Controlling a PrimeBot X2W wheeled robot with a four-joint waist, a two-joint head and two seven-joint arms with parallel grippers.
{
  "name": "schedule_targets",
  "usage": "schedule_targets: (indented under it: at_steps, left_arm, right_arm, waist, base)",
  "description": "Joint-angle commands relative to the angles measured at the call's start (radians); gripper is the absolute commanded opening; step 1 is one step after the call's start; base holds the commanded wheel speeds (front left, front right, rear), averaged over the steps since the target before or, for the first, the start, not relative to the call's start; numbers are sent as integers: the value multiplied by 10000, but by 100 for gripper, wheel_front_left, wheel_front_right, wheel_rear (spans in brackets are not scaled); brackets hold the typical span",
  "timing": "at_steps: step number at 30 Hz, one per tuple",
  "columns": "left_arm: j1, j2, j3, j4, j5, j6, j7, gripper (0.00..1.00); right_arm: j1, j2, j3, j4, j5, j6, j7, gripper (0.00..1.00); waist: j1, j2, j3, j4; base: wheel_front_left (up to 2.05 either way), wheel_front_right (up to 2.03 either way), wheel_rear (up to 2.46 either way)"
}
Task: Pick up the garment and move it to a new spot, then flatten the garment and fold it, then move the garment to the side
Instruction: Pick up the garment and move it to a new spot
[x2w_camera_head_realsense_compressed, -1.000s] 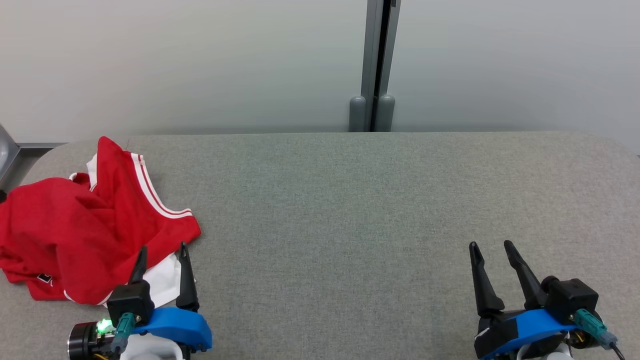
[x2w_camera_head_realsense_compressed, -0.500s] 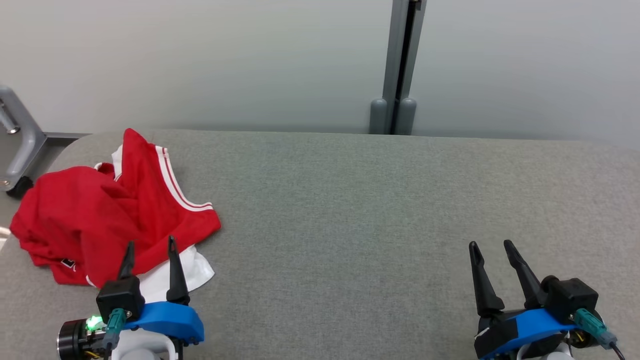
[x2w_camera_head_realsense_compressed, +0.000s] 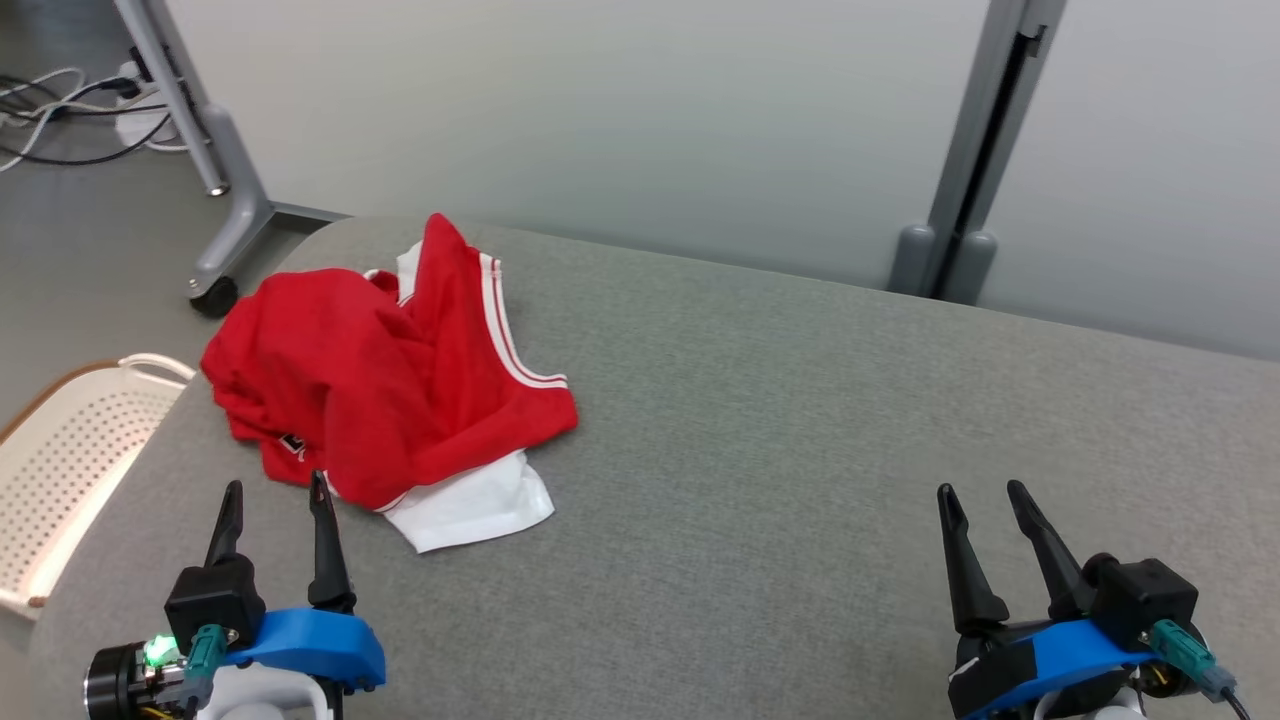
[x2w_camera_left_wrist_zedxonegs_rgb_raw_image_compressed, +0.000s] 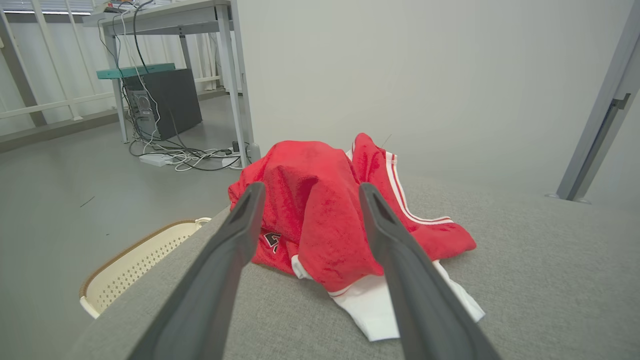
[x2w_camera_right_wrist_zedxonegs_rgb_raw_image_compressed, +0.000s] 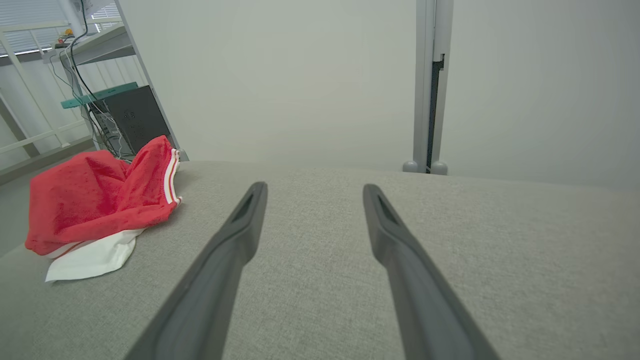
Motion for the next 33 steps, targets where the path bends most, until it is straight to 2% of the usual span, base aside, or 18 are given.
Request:
schedule_targets:
  at_steps: [1, 2, 15, 27, 33]
  left_arm:
    - [9, 40, -16, -69, -3, 21, -28, 100]
    - [62, 59, 25, -107, -40, 28, -28, 100]
    - [178, 108, 133, -369, -87, 121, -28, 100]
    - [487, 143, 531, -758, -265, 284, -28, 100]
    - [-48, 254, 585, -612, -384, 70, -28, 100]
  right_arm:
    - [79, -65, -20, -31, -2, 26, -42, 100]
    - [97, -65, -15, -67, 3, 26, -42, 100]
    - [86, -65, -68, -142, -75, 24, -40, 100]
    - [-272, -65, 202, -27, -175, 24, -42, 100]
    - [-93, -67, 38, -190, -371, 24, -40, 100]
  waist:
    - [0, 0, 174, 327]
    - [0, 0, 170, 661]
    - [0, 0, 326, 2348]
    - [0, 0, 523, 2463]
    - [0, 0, 643, 2182]
  base:
    - [0, 0, 0]
    - [0, 0, 0]
    - [0, 0, 0]
    - [0, 0, 0]
    - [0, 0, 0]
